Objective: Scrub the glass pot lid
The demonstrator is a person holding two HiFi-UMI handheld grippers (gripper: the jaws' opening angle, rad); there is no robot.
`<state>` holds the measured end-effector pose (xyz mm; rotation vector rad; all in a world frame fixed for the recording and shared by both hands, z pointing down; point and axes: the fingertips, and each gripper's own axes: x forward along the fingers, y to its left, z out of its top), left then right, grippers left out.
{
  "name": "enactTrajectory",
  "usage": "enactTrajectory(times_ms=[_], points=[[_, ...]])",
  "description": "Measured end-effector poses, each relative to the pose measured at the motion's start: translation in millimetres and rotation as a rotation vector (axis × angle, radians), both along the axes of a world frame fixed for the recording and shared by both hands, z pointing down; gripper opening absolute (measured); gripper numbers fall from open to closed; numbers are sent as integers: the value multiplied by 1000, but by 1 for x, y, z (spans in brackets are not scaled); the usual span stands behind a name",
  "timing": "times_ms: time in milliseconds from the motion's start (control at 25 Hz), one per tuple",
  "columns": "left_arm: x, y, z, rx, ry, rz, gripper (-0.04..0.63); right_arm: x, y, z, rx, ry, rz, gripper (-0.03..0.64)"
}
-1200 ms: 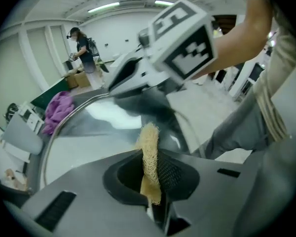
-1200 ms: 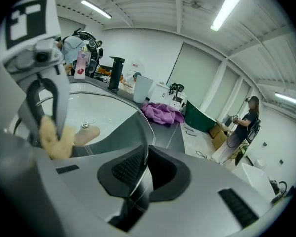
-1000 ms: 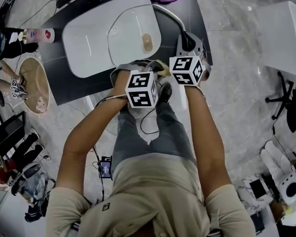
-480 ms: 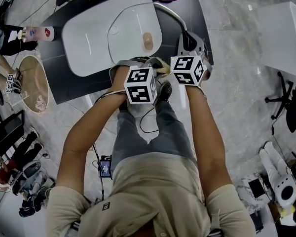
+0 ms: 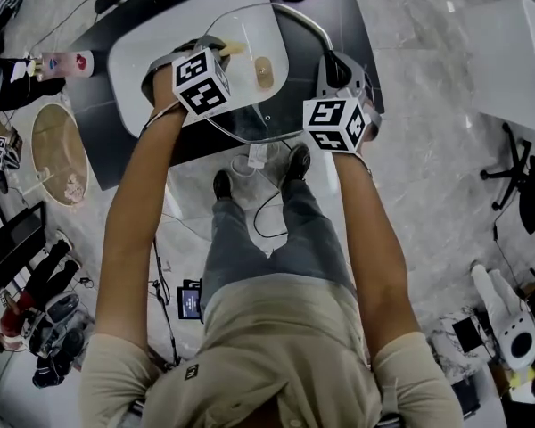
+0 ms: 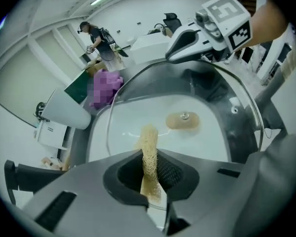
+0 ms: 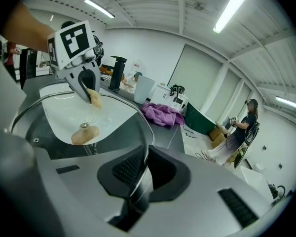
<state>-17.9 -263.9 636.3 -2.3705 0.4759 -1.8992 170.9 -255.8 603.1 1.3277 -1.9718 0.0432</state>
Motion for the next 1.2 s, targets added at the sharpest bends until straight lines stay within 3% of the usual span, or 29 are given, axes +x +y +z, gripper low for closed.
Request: enactTrajectory(times_ms=[280,400,520,680,880,1200], points=[[-1,1,1,8,-32,14,44,1,2,-1,0,-2,-1,38],[9,18,0,-38,20,12,44,1,2,-1,0,-2,2,38],[32,50,0,-123,116,20,44,0,2,-1,0,-2,4,38],[76,110,-8,-246,216,111,44,1,2,-1,0,-3,8,38],[109,156,-20,-323,258,218,44,2,2,-1,-3,-4,13,38],[112,159,-21,-326,273,226,44,4,2,0,0,7,17,38]])
